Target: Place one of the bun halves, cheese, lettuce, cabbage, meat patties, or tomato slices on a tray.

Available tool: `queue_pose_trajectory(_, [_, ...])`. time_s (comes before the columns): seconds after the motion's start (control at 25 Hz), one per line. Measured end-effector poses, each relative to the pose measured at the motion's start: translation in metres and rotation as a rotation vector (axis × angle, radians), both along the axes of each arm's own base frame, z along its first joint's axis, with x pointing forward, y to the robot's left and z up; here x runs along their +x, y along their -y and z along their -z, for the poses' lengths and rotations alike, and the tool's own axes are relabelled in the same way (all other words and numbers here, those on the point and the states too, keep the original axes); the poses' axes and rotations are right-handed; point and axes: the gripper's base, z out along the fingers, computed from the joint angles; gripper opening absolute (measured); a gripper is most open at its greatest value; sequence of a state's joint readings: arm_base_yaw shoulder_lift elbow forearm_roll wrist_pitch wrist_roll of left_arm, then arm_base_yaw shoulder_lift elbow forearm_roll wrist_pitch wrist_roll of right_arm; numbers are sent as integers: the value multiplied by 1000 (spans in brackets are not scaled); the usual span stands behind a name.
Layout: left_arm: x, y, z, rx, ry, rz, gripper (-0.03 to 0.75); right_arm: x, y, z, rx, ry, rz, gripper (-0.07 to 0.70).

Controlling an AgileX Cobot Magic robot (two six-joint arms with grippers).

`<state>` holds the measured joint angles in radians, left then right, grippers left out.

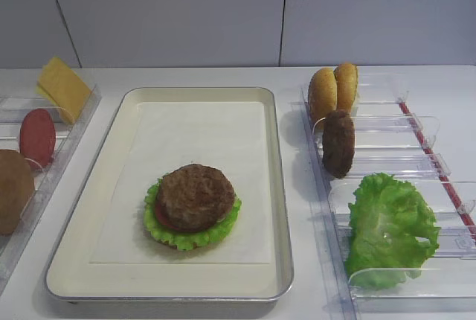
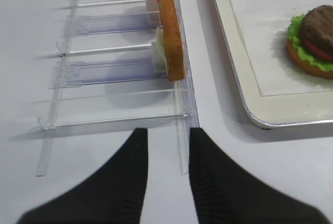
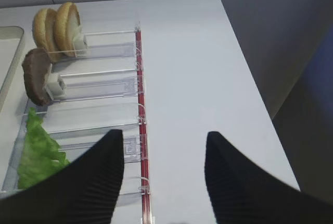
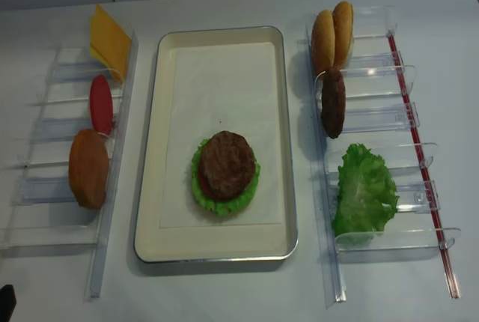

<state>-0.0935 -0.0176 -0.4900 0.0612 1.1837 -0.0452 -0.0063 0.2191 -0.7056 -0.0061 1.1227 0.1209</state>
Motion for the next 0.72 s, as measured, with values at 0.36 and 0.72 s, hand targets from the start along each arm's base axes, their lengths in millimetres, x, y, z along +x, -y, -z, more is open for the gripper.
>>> queue_pose_trajectory(0.36, [0,0,0,0,2,0,209,-4,-3,51,-47,23,-25,383])
queue_pose_trajectory(0.72, [0,0,0,0,2,0,210,-15,-6,48,-25,134,-40,383])
